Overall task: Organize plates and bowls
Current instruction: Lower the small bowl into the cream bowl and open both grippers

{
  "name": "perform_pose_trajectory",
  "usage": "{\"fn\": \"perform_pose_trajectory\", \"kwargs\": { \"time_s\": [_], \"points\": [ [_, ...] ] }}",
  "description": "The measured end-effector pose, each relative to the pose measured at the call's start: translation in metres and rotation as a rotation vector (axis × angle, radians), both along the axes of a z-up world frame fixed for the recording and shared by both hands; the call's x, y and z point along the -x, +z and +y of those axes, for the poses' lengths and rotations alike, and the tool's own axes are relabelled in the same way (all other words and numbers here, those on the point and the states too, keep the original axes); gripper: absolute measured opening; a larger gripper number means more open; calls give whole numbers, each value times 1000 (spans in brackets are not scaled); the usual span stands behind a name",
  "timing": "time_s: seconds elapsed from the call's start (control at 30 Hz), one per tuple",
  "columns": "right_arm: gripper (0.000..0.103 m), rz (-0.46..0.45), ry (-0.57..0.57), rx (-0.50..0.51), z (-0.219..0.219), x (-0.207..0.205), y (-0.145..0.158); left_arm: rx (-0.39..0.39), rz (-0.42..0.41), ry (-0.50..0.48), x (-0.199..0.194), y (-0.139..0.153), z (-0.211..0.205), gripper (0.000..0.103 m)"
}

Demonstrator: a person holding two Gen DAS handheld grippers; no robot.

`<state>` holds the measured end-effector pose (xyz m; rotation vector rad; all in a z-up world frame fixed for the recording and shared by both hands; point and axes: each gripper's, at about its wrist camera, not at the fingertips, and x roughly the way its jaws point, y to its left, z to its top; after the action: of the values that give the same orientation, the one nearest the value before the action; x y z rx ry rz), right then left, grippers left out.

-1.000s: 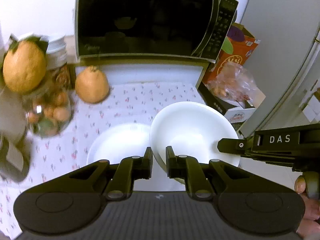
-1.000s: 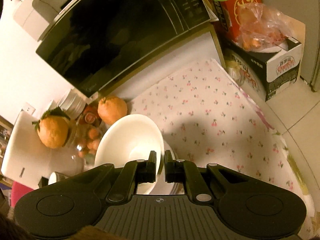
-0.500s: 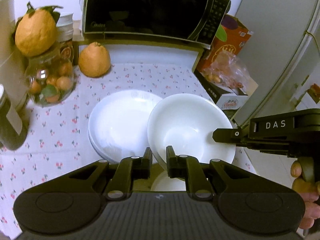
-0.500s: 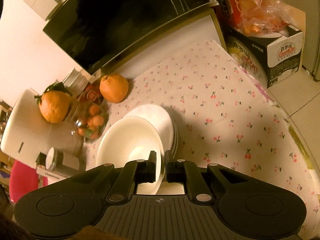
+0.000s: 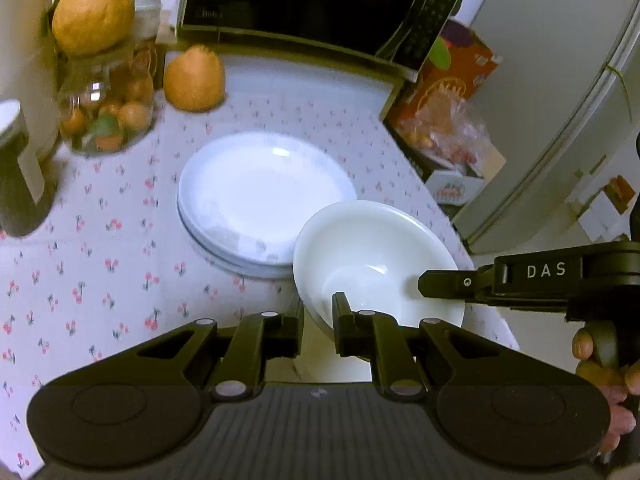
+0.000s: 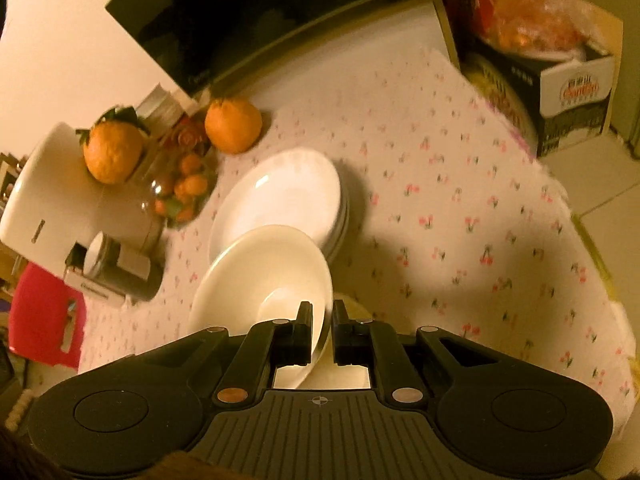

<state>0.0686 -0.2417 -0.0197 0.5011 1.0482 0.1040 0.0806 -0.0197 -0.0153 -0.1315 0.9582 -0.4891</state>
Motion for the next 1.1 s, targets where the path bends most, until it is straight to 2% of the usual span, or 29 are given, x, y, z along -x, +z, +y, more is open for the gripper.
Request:
{"fn": "perform_pose_trajectory", "kwargs": {
  "time_s": [0.27, 1.1],
  "points": [
    [12, 41, 62, 34, 12, 2, -9, -36, 33, -29, 4, -9, 2, 14],
    [13, 90, 116, 91, 9, 1, -20, -80, 64, -75, 8, -22, -10, 18]
  ]
}}
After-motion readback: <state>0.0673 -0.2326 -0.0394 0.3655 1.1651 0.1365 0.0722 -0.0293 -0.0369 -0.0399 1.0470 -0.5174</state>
